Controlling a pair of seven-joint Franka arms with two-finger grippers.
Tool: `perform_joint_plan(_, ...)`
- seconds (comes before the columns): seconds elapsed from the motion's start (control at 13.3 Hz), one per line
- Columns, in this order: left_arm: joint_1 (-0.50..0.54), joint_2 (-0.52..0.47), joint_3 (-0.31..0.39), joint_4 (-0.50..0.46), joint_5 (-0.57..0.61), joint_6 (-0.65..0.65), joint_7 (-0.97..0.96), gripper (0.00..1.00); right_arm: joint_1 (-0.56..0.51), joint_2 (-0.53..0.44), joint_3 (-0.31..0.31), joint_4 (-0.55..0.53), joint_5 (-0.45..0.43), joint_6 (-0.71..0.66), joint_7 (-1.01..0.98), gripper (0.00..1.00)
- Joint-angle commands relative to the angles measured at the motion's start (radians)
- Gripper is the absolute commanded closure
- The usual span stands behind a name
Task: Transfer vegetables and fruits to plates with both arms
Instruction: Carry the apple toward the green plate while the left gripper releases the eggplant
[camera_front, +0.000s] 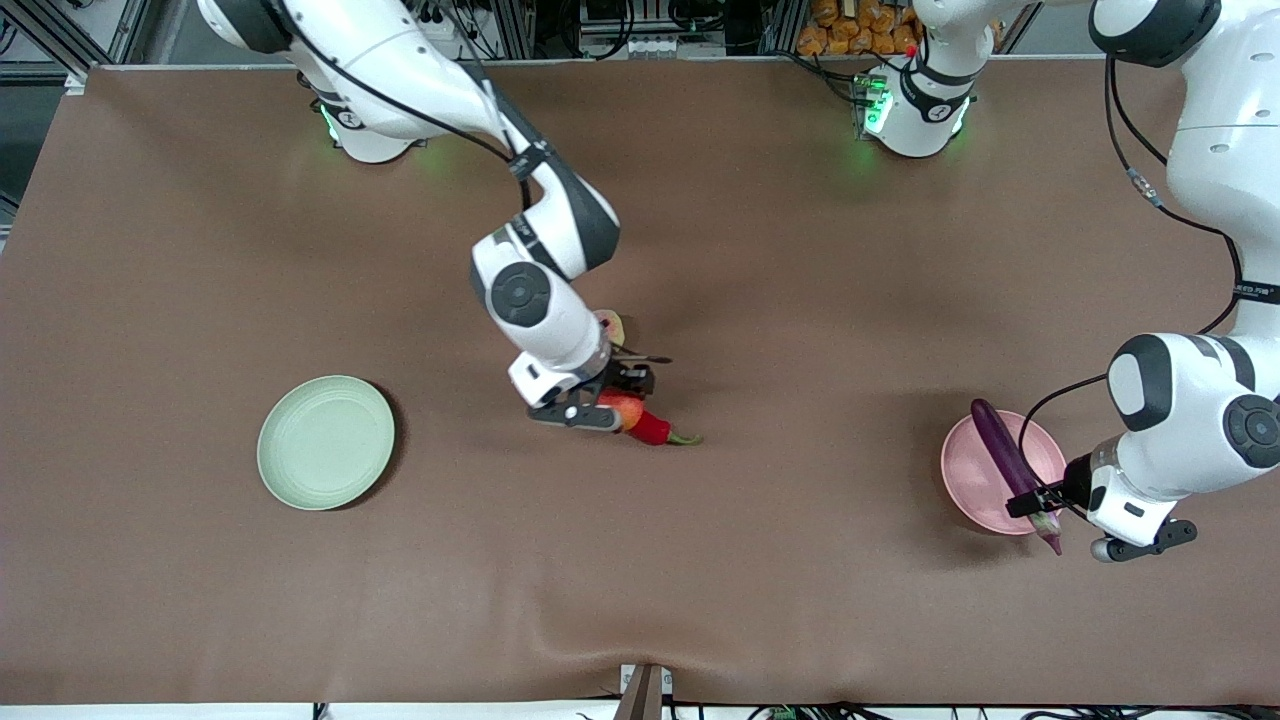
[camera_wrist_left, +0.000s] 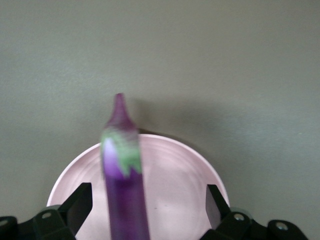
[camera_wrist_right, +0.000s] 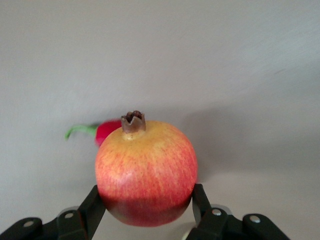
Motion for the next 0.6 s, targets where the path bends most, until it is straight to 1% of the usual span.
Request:
perform_joint_plan(0.0,-0.02,-0.03,-0.027,-0.006,0.008,-0.027,-0.059,0.0,-0.105,-0.081,0.018,-0.024,-0.013,-0.11,-0.074,0.38)
perform_joint_plan(0.08,-0.028,-0.038,-0.048,-0.006,0.01,-0.065,-0.126,0.0,-0.157,-0.104,0.018,-0.024,-0.013,-0.178,-0.149,0.38)
perform_joint_plan(0.23,-0.061,-0.043,-0.114,-0.006,0.011,-0.103,-0.325,0.0,-0.263,-0.142,0.018,-0.024,-0.015,-0.302,-0.296,0.38)
perform_joint_plan(0.3,-0.099,-0.043,-0.128,-0.006,0.011,-0.108,-0.434,0.0,-0.314,-0.165,0.018,-0.025,-0.016,-0.359,-0.365,0.38)
perform_joint_plan(0.45,-0.219,-0.043,-0.131,-0.003,0.019,-0.108,-0.661,0.0,-0.418,-0.196,0.016,-0.025,-0.023,-0.469,-0.509,0.37)
perform_joint_plan(0.53,-0.274,-0.041,-0.131,-0.001,0.019,-0.108,-0.775,0.0,-0.47,-0.202,0.016,-0.027,-0.024,-0.502,-0.575,0.37)
